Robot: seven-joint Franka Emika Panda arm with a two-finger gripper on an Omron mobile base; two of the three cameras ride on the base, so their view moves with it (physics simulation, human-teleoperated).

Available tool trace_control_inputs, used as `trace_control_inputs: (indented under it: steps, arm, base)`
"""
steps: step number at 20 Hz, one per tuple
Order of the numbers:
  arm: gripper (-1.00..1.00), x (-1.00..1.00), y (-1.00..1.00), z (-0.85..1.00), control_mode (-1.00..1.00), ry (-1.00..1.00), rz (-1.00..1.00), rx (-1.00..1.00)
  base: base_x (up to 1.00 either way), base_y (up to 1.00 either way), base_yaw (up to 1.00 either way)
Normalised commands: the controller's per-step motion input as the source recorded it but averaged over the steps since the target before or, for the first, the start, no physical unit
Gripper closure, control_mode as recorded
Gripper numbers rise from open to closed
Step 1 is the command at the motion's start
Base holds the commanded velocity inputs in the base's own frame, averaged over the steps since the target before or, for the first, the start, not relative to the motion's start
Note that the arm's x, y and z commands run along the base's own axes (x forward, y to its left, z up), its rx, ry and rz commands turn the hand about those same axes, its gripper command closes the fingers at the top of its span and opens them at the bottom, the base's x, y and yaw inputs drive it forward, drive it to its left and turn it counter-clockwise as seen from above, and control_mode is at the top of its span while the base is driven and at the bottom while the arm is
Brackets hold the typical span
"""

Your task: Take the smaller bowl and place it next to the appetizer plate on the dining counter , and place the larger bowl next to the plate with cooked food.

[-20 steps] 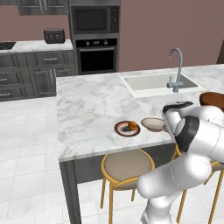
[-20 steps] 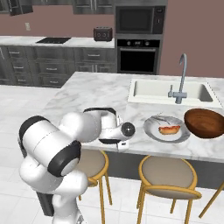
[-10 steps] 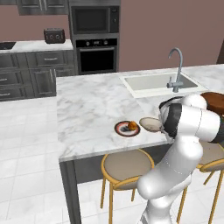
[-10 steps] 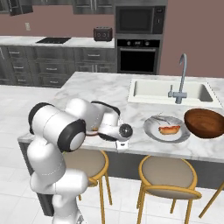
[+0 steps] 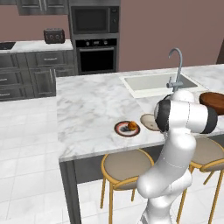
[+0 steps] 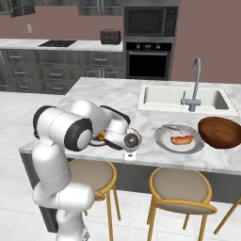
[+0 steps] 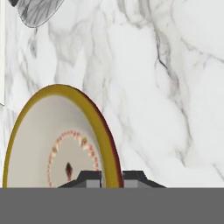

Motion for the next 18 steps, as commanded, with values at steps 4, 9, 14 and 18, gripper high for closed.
trace_control_inputs:
  steps: [4, 9, 14, 18]
  arm:
    - [1.00, 0.00, 0.09, 0.00, -1.00, 0.00, -0.02, 0.00]
    - [1.00, 0.02, 0.17, 0.00, -1.00, 0.01, -0.01, 0.00]
    - [1.00, 0.12, 0.11, 0.00, -1.00, 0.00, 0.00, 0.00]
    - [-1.00, 0.16, 0.06, 0.00, -1.00, 0.00, 0.00, 0.00]
  base:
    - [0.00, 0.00, 0.00]
    - [0.00, 0.00, 0.00]
    - [0.00, 0.00, 0.00]
    - [0.00, 0.00, 0.00]
